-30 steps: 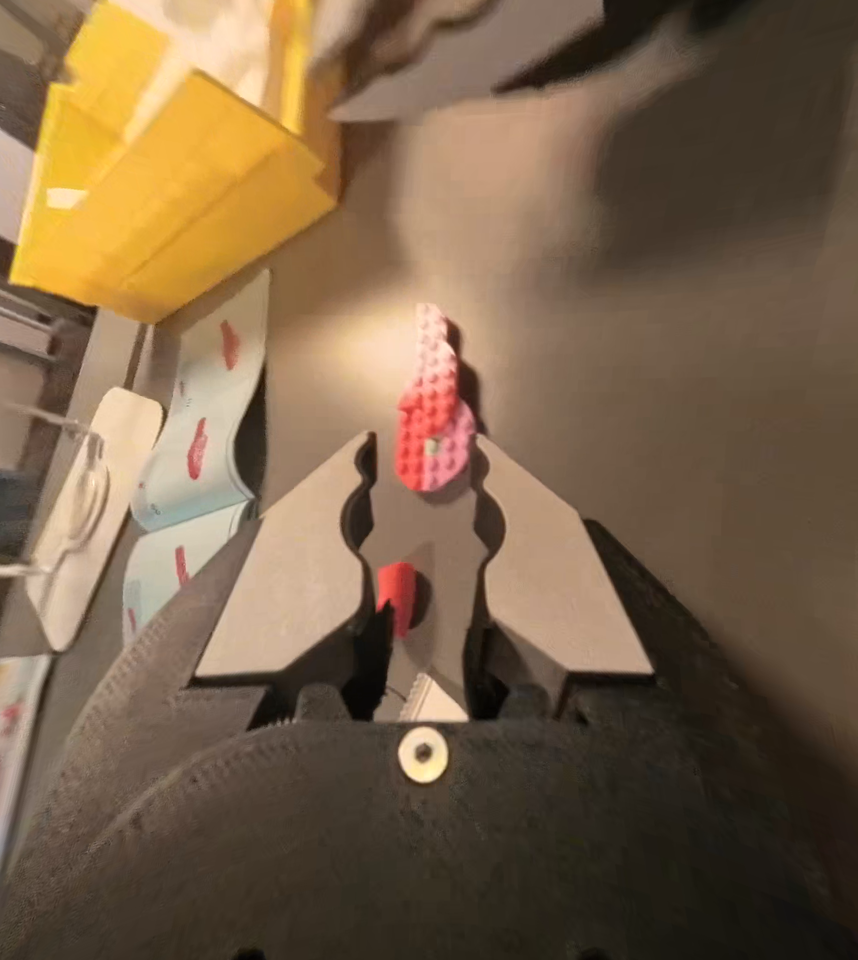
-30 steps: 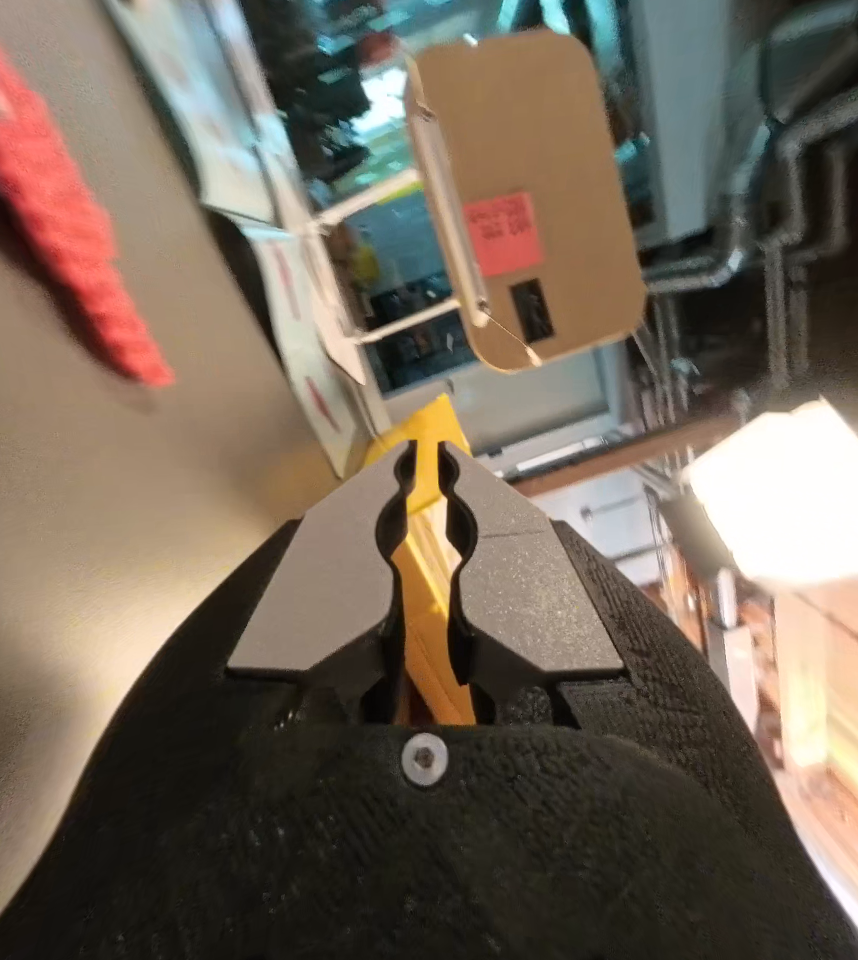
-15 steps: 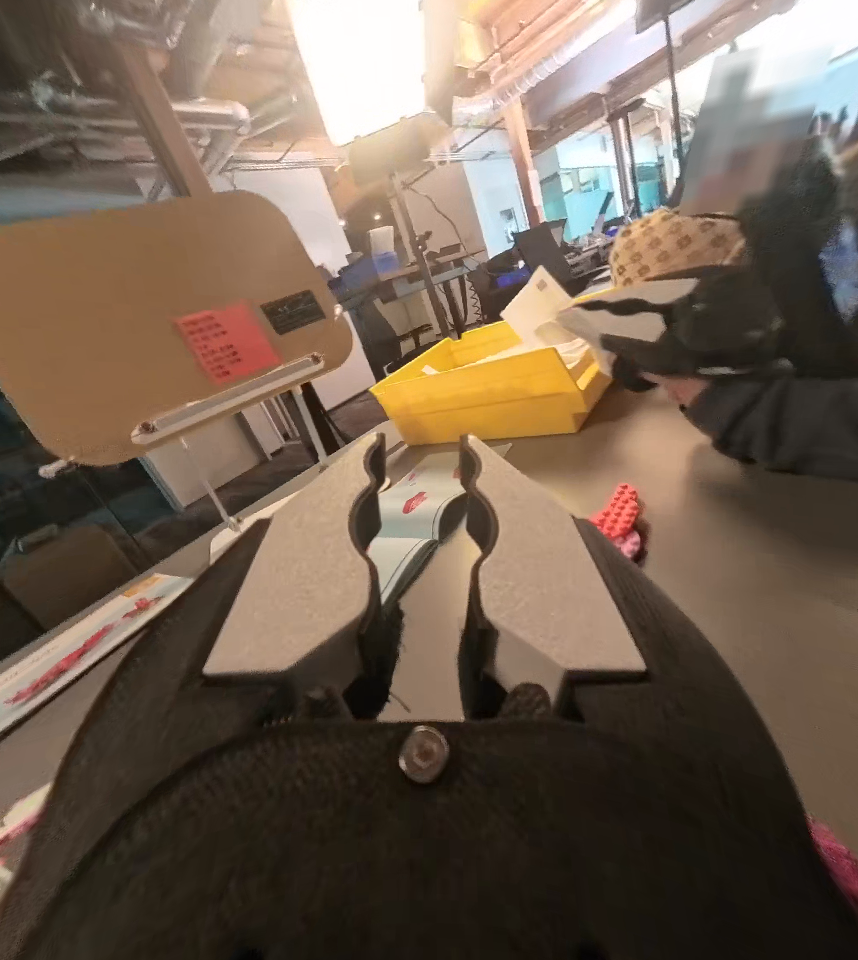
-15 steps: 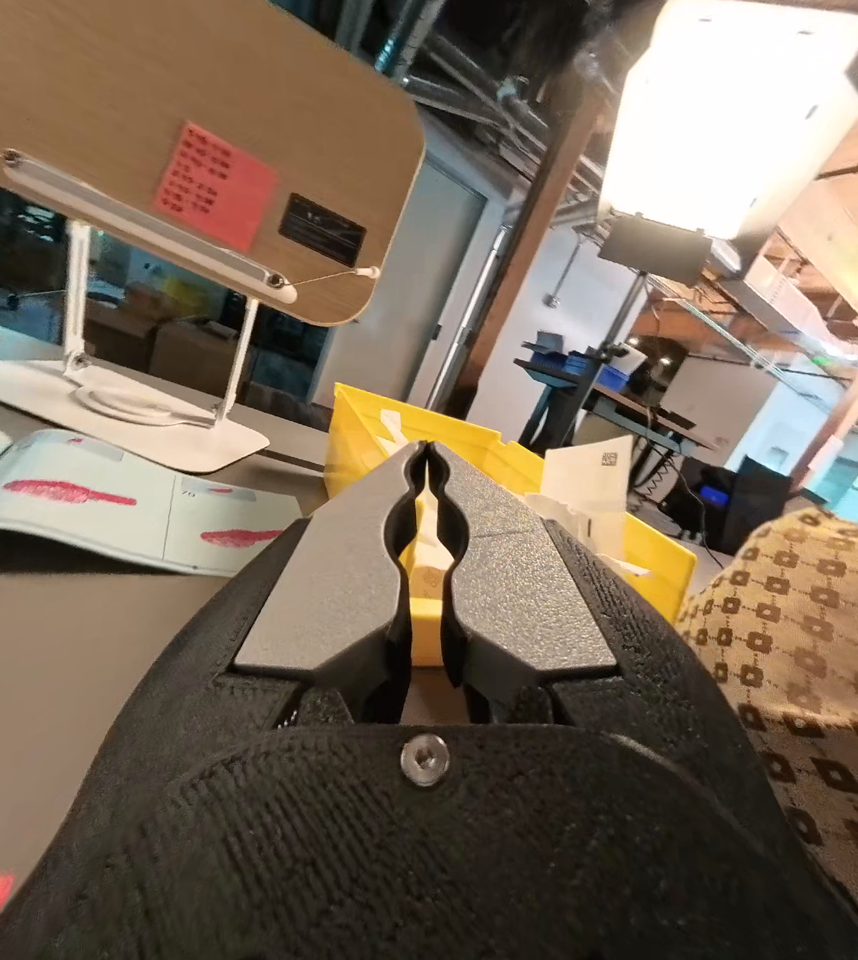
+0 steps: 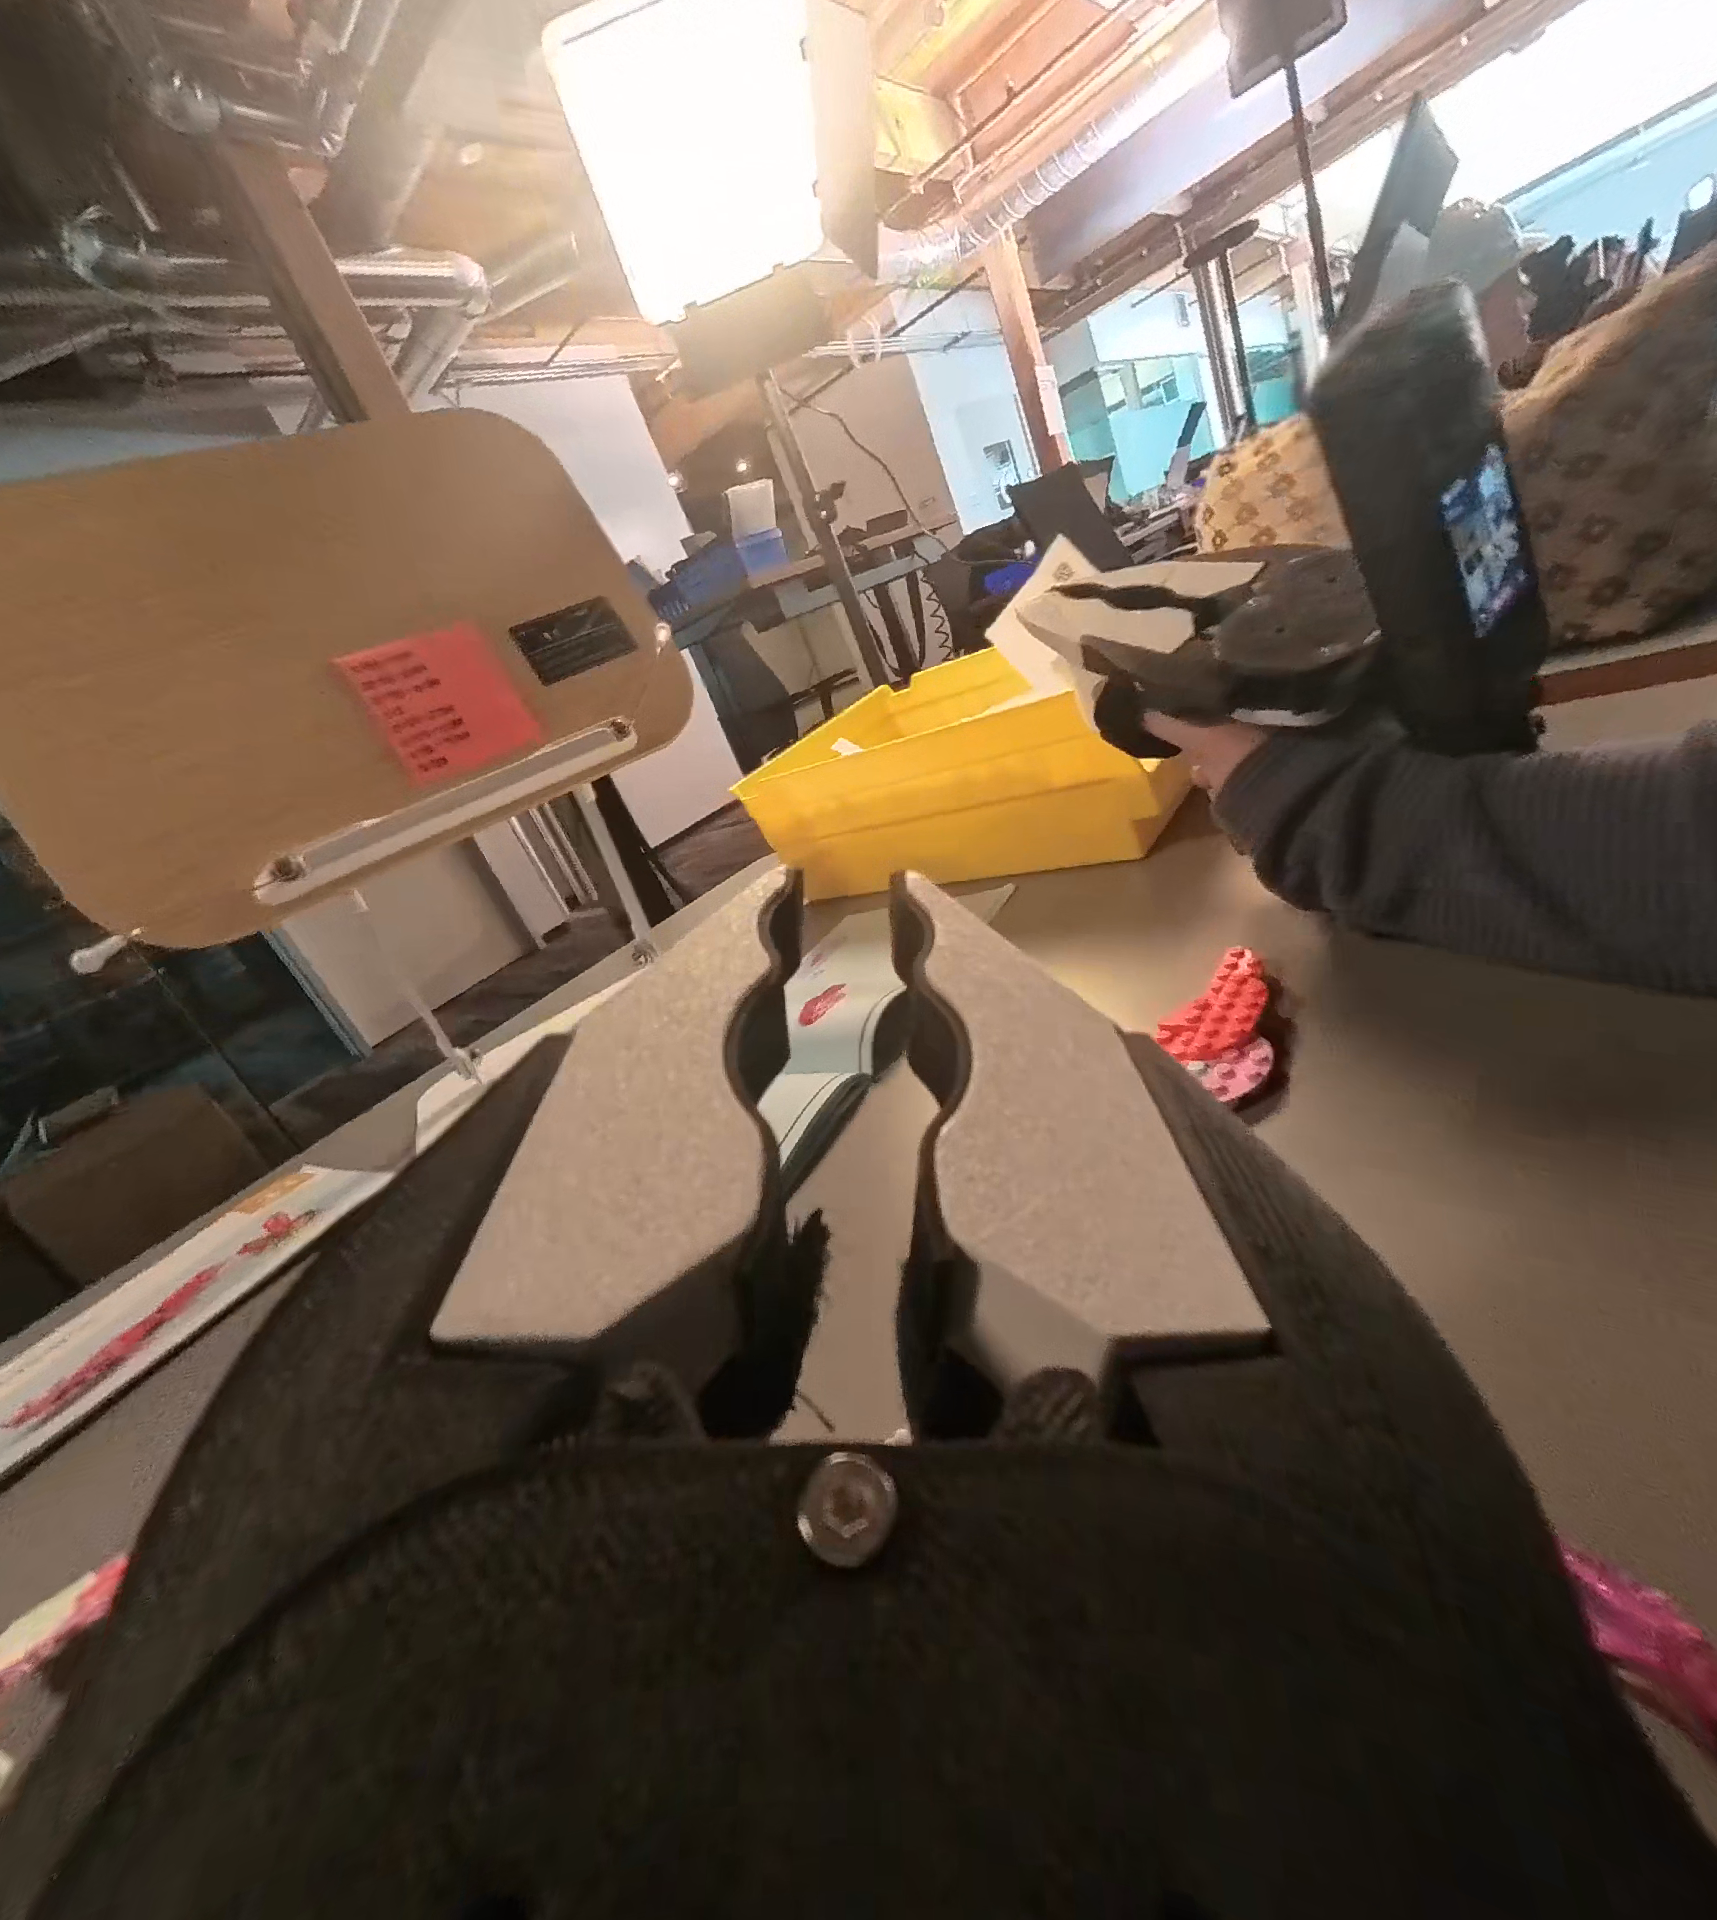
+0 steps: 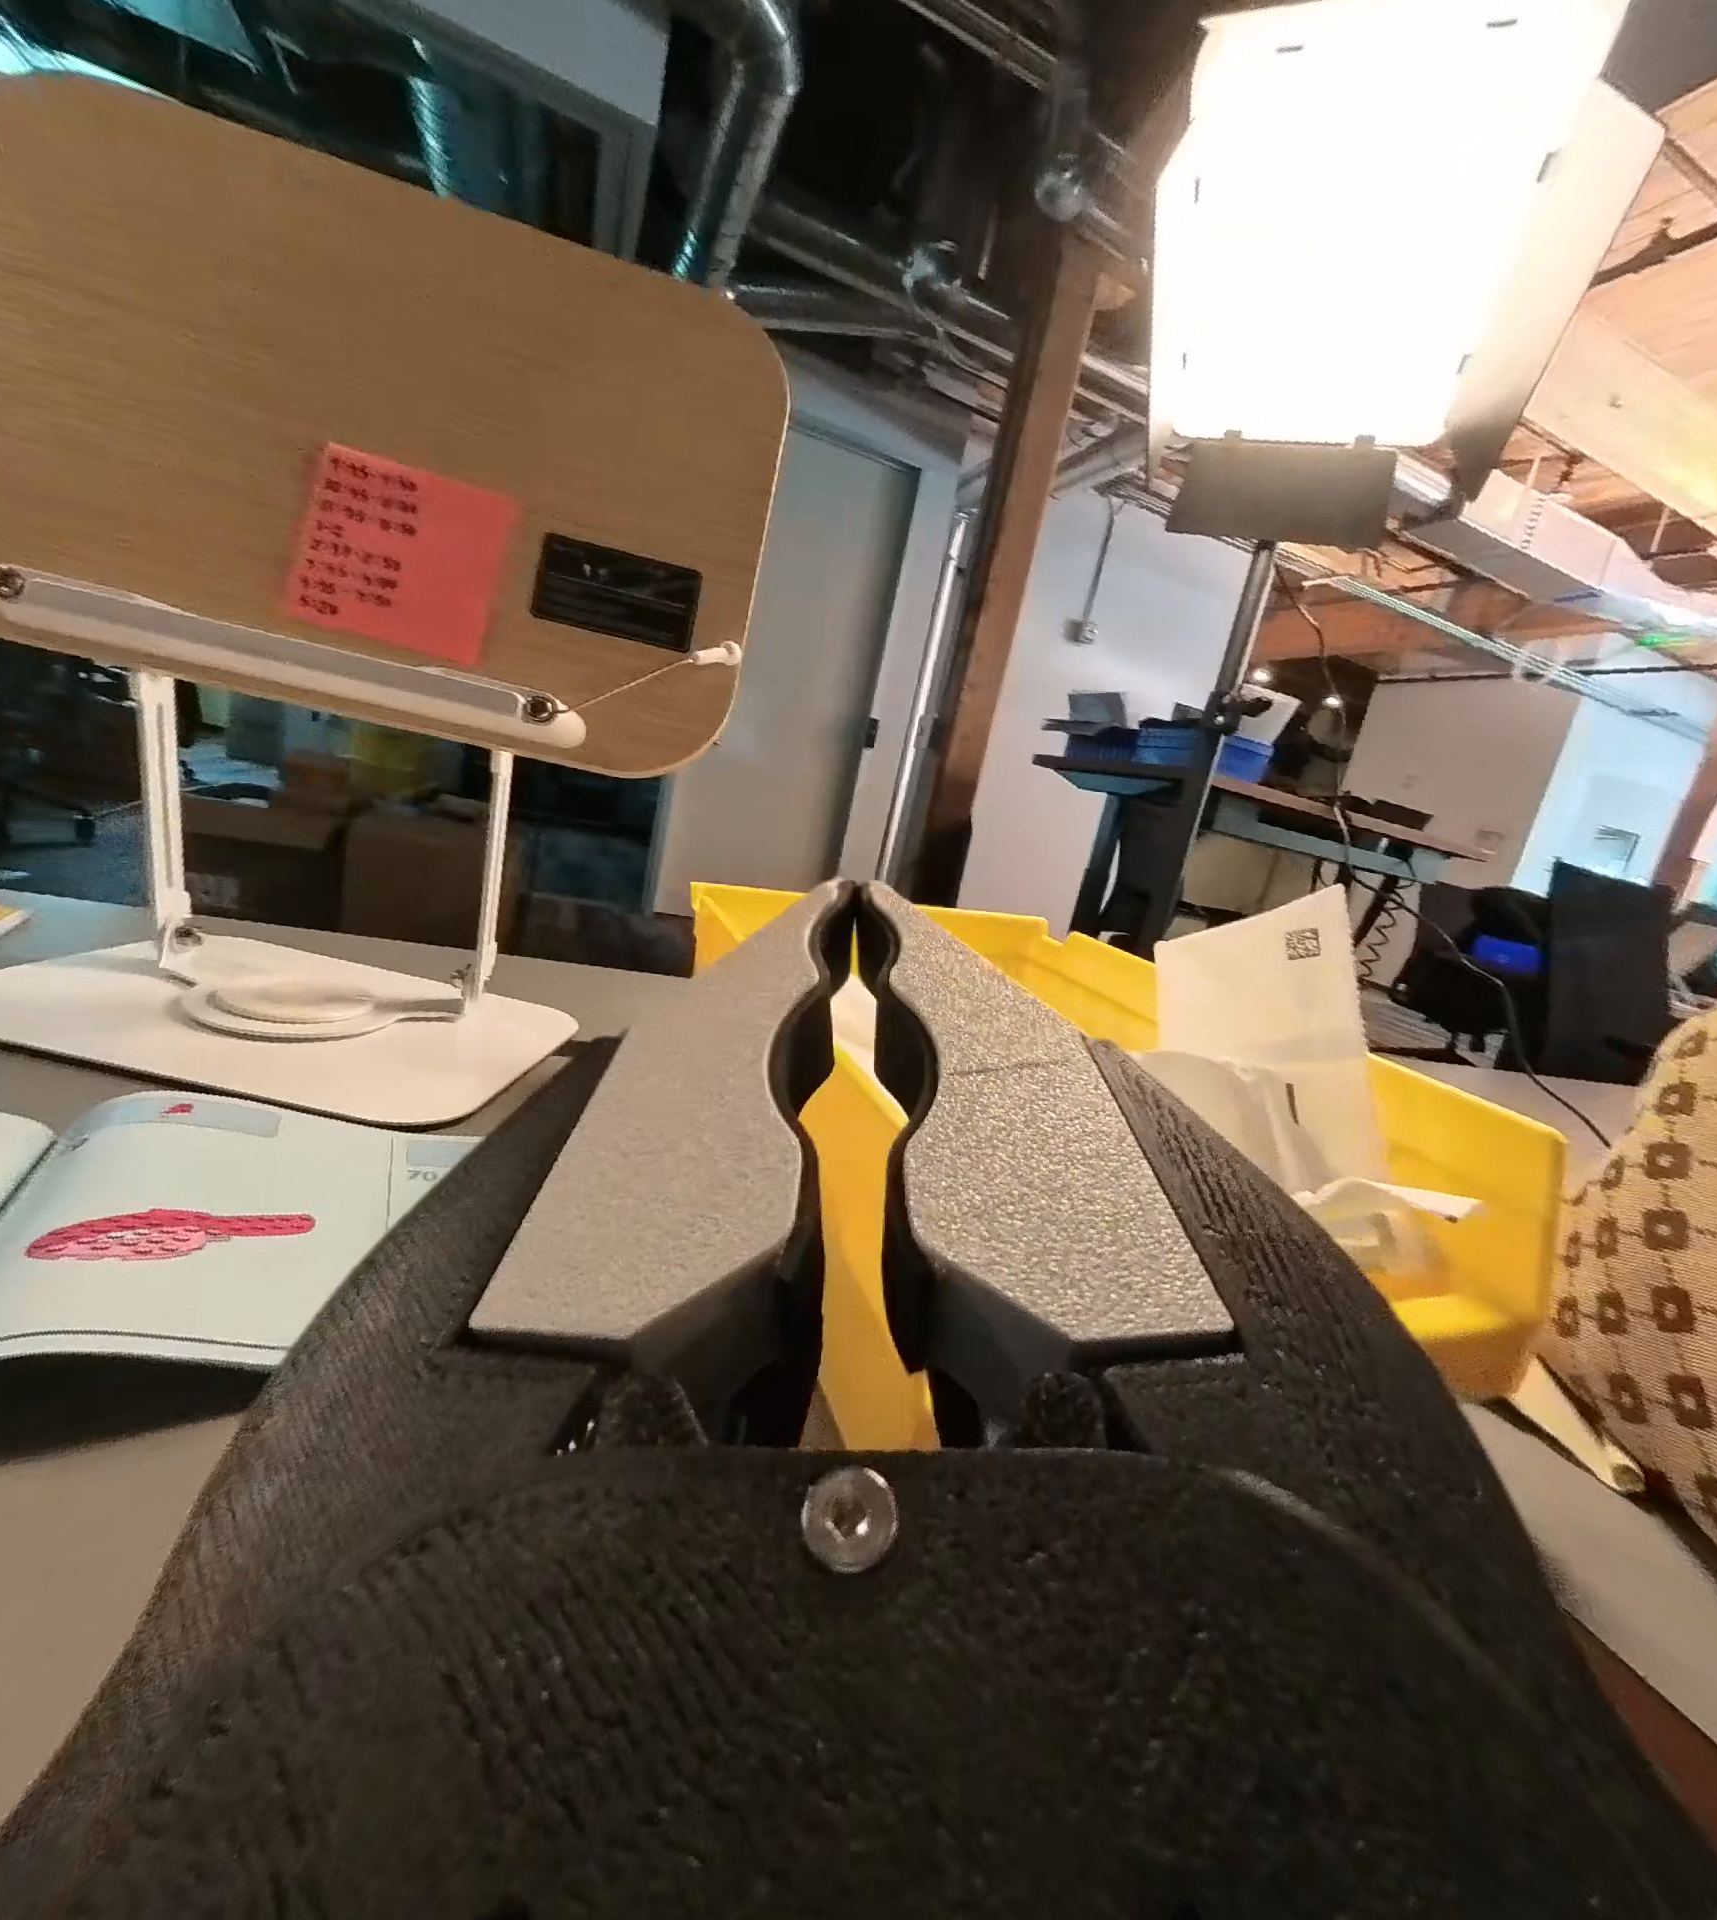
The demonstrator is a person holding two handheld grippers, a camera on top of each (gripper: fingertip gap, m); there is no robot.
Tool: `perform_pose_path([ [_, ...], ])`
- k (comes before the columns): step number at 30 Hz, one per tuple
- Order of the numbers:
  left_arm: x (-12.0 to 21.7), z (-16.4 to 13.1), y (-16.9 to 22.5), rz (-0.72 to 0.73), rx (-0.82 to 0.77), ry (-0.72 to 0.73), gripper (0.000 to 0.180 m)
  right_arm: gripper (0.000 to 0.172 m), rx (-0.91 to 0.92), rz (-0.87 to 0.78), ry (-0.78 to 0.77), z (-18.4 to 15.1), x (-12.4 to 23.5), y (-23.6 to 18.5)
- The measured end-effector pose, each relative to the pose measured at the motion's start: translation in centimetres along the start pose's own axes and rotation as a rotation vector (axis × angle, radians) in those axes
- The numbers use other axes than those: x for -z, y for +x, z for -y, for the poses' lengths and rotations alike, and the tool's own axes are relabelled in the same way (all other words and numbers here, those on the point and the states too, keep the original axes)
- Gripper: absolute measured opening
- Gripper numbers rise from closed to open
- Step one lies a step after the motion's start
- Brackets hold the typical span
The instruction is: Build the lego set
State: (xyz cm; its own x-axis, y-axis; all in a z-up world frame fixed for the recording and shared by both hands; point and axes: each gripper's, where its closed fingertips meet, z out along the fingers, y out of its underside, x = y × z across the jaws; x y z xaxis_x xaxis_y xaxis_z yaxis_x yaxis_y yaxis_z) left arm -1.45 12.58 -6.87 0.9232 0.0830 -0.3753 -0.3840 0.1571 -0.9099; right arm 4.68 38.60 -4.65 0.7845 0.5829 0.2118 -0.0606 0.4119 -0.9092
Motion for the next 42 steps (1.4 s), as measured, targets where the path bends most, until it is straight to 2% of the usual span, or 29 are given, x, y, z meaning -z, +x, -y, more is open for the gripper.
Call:
perform_pose_path([
  [6, 0.0, -0.3, -1.1, 0.019, 0.085, -0.001, 0.012, 0.000, -0.006, 0.040, 0.005, 0.1, -0.2, -0.9],
  [9, 0.0, -0.3, -0.6, -0.007, 0.073, 0.001, 0.005, 0.000, 0.004, 0.052, 0.012, 0.3, -0.1, -1.2],
  [15, 0.0, -0.2, 0.2, -0.031, 0.026, 0.004, 0.001, 0.000, 0.025, 0.070, 0.012, 0.3, -0.2, -1.7],
  [42, -0.1, -0.4, 0.4, -0.047, 0.023, 0.003, 0.000, 0.000, 0.040, 0.084, 0.002, 0.0, -0.4, -2.0],
])
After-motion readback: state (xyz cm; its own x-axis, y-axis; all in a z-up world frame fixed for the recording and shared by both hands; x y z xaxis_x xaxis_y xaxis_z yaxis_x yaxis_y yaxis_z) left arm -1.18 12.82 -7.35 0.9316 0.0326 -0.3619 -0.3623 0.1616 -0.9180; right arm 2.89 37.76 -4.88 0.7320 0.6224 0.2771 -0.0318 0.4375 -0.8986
